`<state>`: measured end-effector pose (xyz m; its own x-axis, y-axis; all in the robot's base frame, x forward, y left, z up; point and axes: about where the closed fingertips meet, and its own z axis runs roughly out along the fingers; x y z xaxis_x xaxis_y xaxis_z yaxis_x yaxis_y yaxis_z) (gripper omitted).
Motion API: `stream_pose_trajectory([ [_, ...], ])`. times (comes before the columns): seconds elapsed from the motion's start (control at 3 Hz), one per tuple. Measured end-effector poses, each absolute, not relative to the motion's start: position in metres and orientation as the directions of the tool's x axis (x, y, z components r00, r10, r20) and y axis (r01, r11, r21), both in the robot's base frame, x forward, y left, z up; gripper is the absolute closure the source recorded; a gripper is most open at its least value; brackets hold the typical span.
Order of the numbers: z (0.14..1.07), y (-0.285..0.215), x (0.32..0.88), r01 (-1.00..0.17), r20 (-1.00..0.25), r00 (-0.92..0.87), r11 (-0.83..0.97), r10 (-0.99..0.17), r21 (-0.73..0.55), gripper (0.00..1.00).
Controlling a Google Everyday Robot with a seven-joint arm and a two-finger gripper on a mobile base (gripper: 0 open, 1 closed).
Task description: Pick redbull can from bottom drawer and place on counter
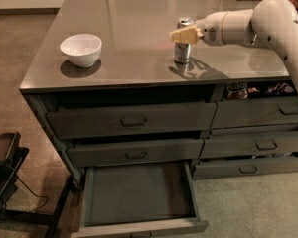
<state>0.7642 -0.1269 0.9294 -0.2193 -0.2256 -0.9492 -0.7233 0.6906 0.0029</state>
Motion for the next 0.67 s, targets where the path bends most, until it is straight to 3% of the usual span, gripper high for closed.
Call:
stream_pose_trajectory([
  [0.33,0.9292,-0.1264,0.7643,-0.724,-0.949,-0.219,0.69,-0.226,0.003,0.0],
  [0.67,0.9292,-0.1264,0.7643,-0.724,-0.949,-0.219,0.69,-0.226,0.003,0.0],
])
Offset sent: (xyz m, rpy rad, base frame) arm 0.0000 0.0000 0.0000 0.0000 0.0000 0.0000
